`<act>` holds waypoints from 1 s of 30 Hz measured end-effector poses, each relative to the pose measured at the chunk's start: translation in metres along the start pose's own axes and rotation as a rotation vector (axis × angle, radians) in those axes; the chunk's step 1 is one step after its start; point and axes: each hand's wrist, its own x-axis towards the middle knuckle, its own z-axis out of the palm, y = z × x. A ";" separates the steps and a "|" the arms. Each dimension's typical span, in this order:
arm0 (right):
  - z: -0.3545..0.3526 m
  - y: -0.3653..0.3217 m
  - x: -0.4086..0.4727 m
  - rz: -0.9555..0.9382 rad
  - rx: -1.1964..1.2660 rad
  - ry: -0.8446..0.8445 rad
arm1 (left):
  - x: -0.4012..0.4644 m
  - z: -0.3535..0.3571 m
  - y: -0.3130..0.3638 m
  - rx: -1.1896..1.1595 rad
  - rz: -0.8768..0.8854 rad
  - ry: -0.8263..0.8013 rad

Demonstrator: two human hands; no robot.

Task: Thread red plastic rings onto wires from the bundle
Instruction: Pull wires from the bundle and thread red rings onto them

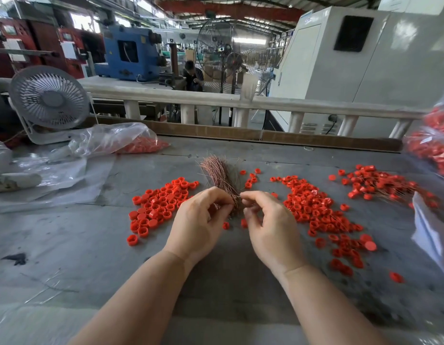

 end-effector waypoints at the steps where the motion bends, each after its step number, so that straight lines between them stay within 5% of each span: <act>1: -0.001 0.002 0.001 0.023 -0.008 0.019 | 0.000 0.000 0.000 0.004 -0.009 0.001; 14: 0.002 0.000 0.001 0.023 0.153 -0.201 | 0.000 0.000 0.002 -0.058 0.017 0.000; 25: 0.003 0.002 0.002 0.026 0.062 -0.139 | 0.000 0.002 -0.001 0.033 -0.048 -0.015; 30: -0.004 0.005 0.006 0.095 -0.064 0.088 | 0.000 0.002 -0.004 0.074 -0.110 -0.031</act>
